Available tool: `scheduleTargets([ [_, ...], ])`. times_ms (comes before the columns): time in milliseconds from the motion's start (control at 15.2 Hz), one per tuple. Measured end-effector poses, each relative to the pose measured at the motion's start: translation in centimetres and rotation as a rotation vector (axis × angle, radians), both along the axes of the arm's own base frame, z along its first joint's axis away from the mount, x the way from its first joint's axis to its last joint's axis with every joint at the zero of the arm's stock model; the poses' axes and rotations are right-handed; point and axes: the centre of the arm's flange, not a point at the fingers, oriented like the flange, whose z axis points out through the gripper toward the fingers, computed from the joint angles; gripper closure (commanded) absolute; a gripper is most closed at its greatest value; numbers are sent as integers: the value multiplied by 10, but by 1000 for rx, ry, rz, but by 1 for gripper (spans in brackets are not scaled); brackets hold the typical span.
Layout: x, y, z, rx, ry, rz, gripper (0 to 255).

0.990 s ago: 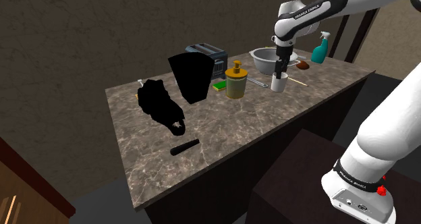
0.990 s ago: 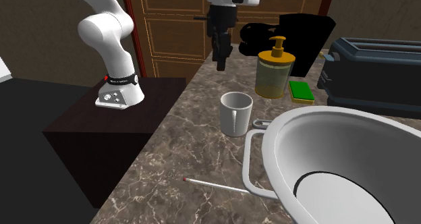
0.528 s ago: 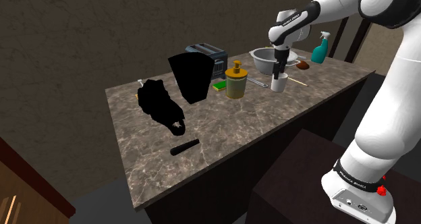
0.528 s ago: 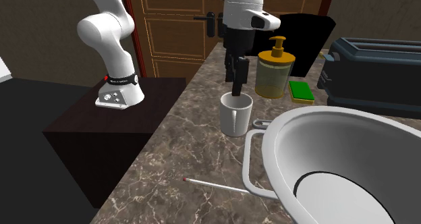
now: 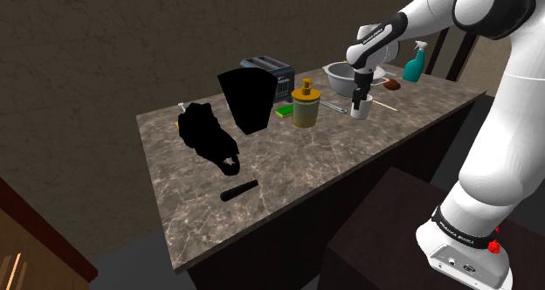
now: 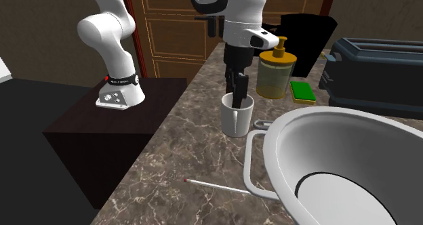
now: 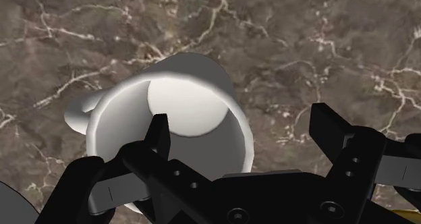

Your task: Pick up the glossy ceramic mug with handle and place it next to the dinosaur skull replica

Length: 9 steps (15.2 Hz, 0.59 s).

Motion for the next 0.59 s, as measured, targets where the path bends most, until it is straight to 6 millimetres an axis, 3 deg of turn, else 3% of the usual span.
scheduleTargets([
  [330,0,0,-3,0,0,0,0],
  [396,0,0,-3,0,0,0,255],
  [594,0,0,-3,0,-1,0,255],
])
